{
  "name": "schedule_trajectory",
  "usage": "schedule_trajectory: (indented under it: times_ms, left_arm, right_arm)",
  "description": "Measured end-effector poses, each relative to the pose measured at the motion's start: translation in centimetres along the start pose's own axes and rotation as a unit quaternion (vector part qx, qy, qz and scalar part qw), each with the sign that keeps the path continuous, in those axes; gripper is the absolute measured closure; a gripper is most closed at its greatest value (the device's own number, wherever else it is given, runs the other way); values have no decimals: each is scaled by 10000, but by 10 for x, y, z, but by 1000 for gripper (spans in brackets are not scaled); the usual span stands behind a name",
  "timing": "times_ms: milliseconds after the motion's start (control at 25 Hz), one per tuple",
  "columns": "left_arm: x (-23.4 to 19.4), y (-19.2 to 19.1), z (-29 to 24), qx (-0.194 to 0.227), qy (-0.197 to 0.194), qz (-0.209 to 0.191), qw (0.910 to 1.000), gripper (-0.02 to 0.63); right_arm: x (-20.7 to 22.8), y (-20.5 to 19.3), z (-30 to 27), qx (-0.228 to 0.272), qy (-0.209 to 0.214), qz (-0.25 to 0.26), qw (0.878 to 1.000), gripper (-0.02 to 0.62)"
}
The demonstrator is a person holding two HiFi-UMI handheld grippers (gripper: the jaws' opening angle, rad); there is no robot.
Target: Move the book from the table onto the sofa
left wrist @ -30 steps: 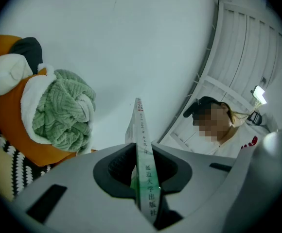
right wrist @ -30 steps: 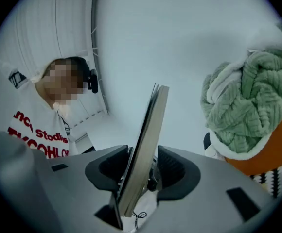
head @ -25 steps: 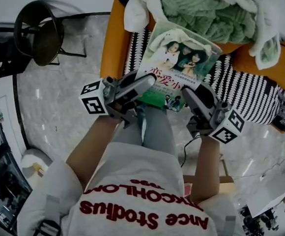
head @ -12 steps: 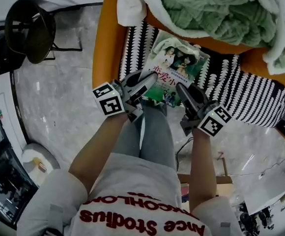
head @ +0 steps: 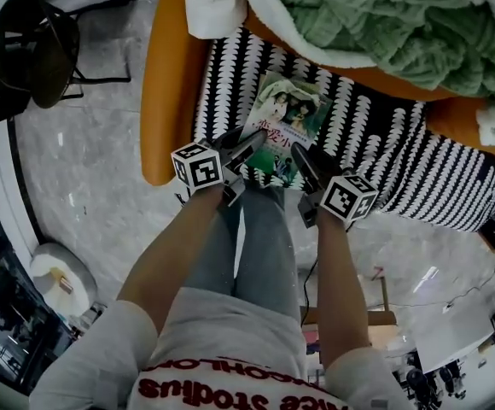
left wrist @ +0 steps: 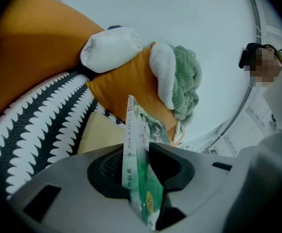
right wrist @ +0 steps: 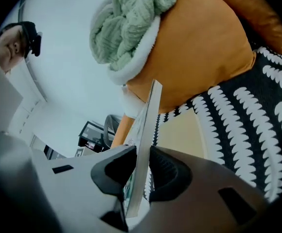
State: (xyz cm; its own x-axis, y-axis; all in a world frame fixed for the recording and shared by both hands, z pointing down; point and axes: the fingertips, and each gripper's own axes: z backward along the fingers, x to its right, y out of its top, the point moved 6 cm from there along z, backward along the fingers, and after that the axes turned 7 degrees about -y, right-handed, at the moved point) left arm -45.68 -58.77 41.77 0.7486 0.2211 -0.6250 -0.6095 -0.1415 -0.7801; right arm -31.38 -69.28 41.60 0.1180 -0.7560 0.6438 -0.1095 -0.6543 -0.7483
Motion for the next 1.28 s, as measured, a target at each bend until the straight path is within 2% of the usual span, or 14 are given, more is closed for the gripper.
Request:
schedule_trajectory:
  times_ms: [360, 440, 600, 800, 880, 920, 1000, 1080, 1160, 1280]
  left_arm:
    - [-20, -13, -7, -349, 710, 37, 9969, 477]
    - [-22, -12, -6, -444, 920, 16, 9948, 469]
    - [-22, -11, -10, -751, 1294, -403, 9879, 439]
    - [-23, -15, -9, -886, 1584, -291, 9830, 436]
    - [-30, -18, -10, -1079, 1781, -314, 9776, 431]
    - [-33, -18, -8, -1195, 1948, -435, 9726, 428]
    - [-35, -14, -1, -1387, 2283, -932, 9591, 439]
    - [-32, -11, 5, -1514, 2328, -1350, 9511, 440]
    - [-31, -8, 9, -1601, 2253, -1492, 9494, 450]
    - [-29, 0, 15, -1512, 2243, -1515, 9507, 527]
  right_arm:
    - [28, -14, -16, -357, -138, -434, 9983, 494]
    - [29, -13, -19, -436, -151, -416, 9981, 494]
    - [35, -10, -22, -605, -287, -233, 9975, 494]
    - [40, -11, -26, -819, -344, -257, 9957, 494]
    - [46, -12, -30, -941, -480, -153, 9943, 492]
    - [48, -12, -32, -974, -562, -96, 9936, 492]
    - [50, -10, -35, -1036, -725, 76, 9919, 492]
    - [51, -10, -36, -1129, -878, 278, 9893, 491]
    - [48, -9, -36, -1209, -1047, 496, 9859, 477]
    - [42, -7, -34, -1176, -1390, 898, 9792, 459]
